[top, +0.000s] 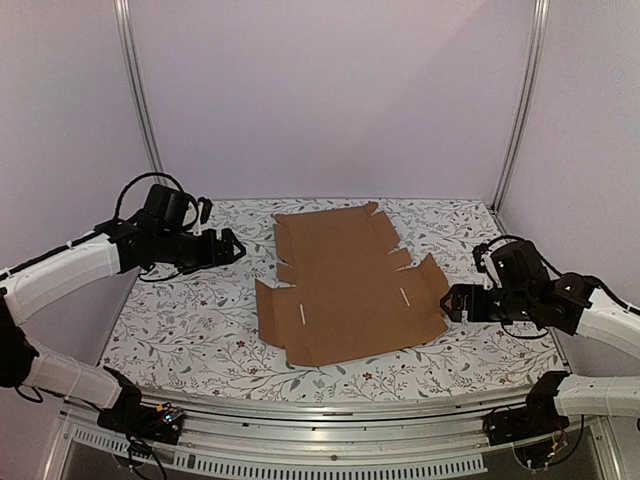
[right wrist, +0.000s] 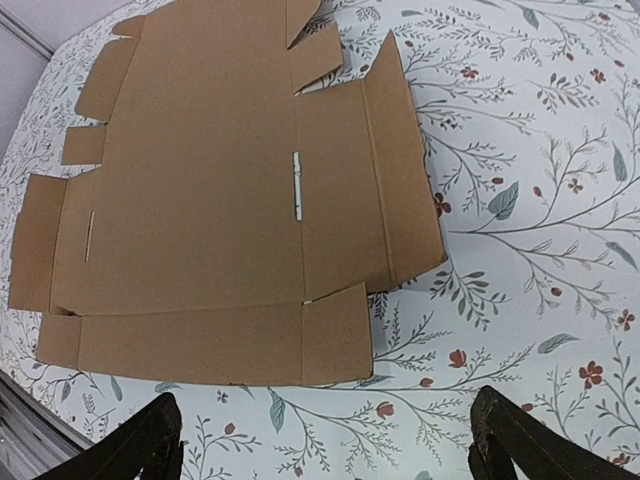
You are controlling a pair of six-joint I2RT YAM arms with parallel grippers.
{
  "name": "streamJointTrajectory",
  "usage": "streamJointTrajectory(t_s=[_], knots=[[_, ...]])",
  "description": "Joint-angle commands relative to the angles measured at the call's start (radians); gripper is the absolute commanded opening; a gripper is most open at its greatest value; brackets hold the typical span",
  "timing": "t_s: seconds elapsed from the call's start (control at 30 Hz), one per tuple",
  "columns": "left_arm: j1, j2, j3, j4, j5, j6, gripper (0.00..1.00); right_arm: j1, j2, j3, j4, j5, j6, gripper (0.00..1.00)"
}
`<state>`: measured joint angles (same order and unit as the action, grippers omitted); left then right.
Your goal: Fold the paper box
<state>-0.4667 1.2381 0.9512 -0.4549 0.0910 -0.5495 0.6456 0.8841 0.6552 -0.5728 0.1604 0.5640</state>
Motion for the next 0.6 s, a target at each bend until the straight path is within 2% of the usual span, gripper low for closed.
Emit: streamJointTrajectory(t_s=[0.0,0.13,0.43,0.57], knots=[[-0.012,0.073,-0.037,0.081,0.077,-0.091,0.94,0.042,0.007,-0.096,0.143,-0.089,0.201,0.99],[-0.012,0.144,-0.068,0.124,0.127,-0.129,0.90,0.085,0.029,-0.172,0.211,-0.048,0.333,0.99],[-0.012,0.256,-0.126,0.242,0.206,-0.186,0.80,0.087,0.030,-0.316,0.358,0.040,0.542,0.99],[-0.012,0.282,-0.134,0.267,0.217,-0.198,0.78,0.088,0.047,-0.348,0.445,0.076,0.590,0.94]])
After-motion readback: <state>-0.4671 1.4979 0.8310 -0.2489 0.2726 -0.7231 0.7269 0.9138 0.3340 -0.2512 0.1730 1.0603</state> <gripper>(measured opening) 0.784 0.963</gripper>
